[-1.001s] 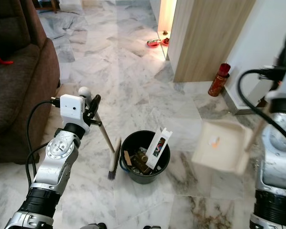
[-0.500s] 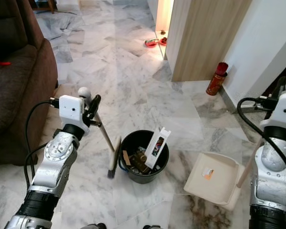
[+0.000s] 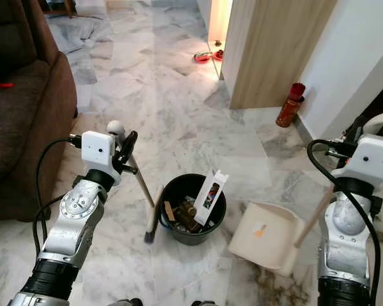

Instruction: Sweep floor

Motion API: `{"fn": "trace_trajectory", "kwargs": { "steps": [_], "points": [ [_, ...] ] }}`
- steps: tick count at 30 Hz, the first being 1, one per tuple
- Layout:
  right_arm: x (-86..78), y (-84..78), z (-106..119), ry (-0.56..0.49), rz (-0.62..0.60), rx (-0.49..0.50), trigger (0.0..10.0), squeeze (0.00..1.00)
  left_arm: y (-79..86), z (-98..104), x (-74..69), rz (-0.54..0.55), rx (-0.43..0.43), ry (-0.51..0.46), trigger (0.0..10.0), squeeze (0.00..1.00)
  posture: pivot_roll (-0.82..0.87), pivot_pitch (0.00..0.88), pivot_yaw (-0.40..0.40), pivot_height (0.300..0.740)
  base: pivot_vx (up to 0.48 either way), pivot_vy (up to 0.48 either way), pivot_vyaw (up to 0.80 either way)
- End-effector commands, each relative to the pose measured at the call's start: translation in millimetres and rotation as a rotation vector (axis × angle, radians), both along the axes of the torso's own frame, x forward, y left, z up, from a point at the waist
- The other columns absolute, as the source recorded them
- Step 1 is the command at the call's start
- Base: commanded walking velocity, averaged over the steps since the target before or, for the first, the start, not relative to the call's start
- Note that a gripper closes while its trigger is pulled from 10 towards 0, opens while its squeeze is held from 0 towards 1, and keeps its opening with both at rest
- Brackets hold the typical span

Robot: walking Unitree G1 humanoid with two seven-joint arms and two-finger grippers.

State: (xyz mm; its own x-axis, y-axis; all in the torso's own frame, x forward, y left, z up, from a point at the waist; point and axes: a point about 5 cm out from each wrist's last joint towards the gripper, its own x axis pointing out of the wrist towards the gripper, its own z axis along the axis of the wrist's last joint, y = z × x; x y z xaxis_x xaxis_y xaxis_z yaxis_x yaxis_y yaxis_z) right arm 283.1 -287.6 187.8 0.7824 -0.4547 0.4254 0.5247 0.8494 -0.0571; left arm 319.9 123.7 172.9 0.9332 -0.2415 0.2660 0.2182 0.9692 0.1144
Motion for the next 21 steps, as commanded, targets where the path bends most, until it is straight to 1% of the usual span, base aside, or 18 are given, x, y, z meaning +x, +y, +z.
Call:
{"fn": "trace_trajectory", "kwargs": {
  "steps": [1,4,7,11,14,17,19,21],
  "points": [
    [-2.3,-1.9,5.1,-0.042,-0.008,-0.012,10.0,0.0,-2.2,13.0,-3.3,-0.009,0.003,-0.064,10.0,0.0,0.12,0.114,-0.049,0.74,0.0,0.0,0.0],
    [-0.4,1.4,3.1,-0.041,-0.007,-0.009,10.0,0.0,-4.9,12.8,-3.1,-0.016,-0.002,-0.061,10.0,0.0,0.12,0.113,-0.049,0.74,0.0,0.0,0.0],
    [2.0,7.3,3.7,-0.045,0.014,-0.012,10.0,0.0,-11.5,12.2,-3.4,-0.03,-0.016,-0.056,10.0,0.0,0.12,0.122,-0.05,0.74,0.0,0.0,0.0],
    [1.7,6.4,6.3,-0.053,0.017,-0.017,10.0,0.0,-11.5,12.0,-3.8,-0.02,-0.045,-0.054,10.0,0.0,0.11,0.138,-0.055,0.74,0.0,0.0,0.0],
    [1.5,4.5,7.2,-0.058,0.011,-0.012,10.0,0.0,-9.7,9.4,-2.9,0.003,-0.04,-0.042,10.0,0.0,0.11,0.146,-0.055,0.74,0.0,0.0,0.0],
    [1.9,5.3,8.2,-0.063,0.02,-0.004,10.0,0.0,-9.4,8.3,-2.8,0.009,-0.055,-0.033,10.0,0.0,0.11,0.149,-0.056,0.74,0.0,0.0,0.0],
    [3.5,7.8,8.1,-0.064,0.04,0.006,10.0,0.0,-10.1,7.7,-2.8,0.004,-0.051,-0.029,10.0,0.0,0.11,0.154,-0.057,0.74,0.0,0.0,0.0],
    [6.2,13.8,8.2,-0.07,0.065,0.021,10.0,0.0,-10.8,6.9,-2.7,0.005,-0.044,-0.025,10.0,0.0,0.1,0.156,-0.057,0.74,0.0,0.0,0.0]
  ]
}}
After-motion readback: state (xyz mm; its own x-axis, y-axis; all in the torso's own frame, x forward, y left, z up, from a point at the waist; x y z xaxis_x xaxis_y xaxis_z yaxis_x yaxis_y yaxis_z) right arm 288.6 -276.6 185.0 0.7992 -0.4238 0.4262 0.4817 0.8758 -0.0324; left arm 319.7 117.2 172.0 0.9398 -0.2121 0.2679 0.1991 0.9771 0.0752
